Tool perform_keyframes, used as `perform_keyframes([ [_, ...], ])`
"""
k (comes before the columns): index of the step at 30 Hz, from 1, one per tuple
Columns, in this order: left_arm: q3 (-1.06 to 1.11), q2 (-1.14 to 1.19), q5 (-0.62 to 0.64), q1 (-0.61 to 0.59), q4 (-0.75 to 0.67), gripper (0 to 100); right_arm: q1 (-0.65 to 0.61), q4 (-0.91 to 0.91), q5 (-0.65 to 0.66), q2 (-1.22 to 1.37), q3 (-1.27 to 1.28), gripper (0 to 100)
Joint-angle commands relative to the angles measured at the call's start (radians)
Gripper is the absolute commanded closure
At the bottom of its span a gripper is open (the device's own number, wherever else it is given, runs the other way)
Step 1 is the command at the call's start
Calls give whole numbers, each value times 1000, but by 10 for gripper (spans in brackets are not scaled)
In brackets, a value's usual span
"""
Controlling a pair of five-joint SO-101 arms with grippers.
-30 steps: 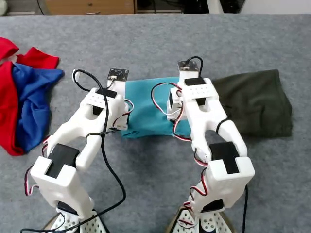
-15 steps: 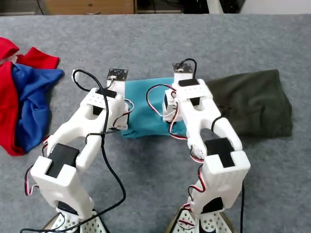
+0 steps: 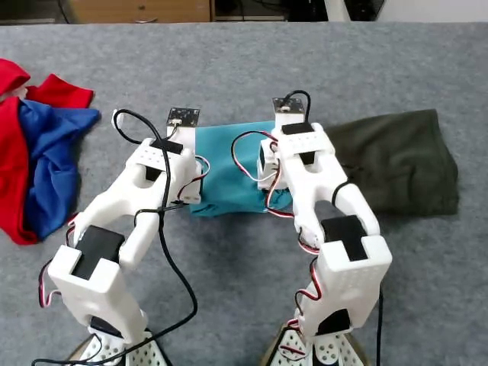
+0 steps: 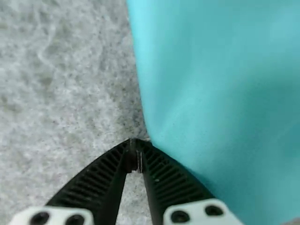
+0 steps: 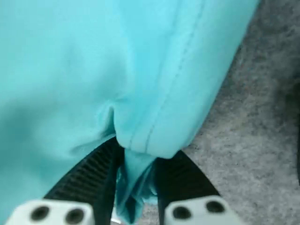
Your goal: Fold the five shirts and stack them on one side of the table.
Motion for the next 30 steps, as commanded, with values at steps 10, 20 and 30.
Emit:
perform_keyframes([
  [10, -34, -4, 103, -106, -5, 981, 8, 339, 41, 44, -400, 998],
  [20, -29, -7, 187, -135, -8, 981, 10, 539, 118, 48, -739, 998],
  [30, -23, -7, 184, -135, -5, 981, 137, 651, 219, 41, -931, 998],
])
